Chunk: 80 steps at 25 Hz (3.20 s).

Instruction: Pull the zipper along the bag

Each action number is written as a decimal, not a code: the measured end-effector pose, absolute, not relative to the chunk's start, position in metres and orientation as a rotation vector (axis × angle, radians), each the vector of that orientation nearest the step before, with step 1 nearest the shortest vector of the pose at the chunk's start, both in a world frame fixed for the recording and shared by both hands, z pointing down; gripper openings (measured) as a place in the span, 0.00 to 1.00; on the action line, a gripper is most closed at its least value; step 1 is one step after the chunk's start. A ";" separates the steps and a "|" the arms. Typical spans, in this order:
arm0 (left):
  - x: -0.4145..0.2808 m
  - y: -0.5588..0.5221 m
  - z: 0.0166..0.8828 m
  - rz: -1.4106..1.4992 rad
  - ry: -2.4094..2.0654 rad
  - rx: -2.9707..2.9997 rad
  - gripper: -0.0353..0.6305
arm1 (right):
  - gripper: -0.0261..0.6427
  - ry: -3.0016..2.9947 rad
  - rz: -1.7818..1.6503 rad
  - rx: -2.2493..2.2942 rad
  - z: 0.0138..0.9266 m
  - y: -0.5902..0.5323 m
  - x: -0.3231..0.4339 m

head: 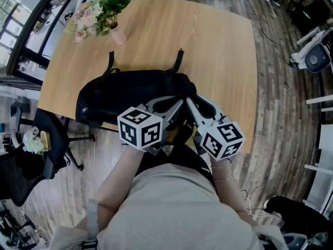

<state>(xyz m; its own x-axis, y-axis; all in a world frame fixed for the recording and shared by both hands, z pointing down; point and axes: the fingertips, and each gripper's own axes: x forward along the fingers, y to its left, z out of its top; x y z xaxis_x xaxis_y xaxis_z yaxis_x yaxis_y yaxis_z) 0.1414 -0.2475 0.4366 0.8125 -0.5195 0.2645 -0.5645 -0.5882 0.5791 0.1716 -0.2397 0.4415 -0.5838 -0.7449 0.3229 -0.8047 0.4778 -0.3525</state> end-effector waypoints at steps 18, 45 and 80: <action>0.119 -0.243 0.444 0.394 -0.999 2.480 0.08 | 0.15 -2.563 0.685 1.410 0.438 -0.242 0.177; -0.023 -0.232 0.430 0.405 -1.174 2.426 0.09 | 0.16 -2.364 0.679 1.706 0.438 -0.243 0.182; -0.050 -0.220 0.412 0.348 -1.156 2.487 0.08 | 0.25 -2.289 -0.161 0.892 0.416 -0.226 0.002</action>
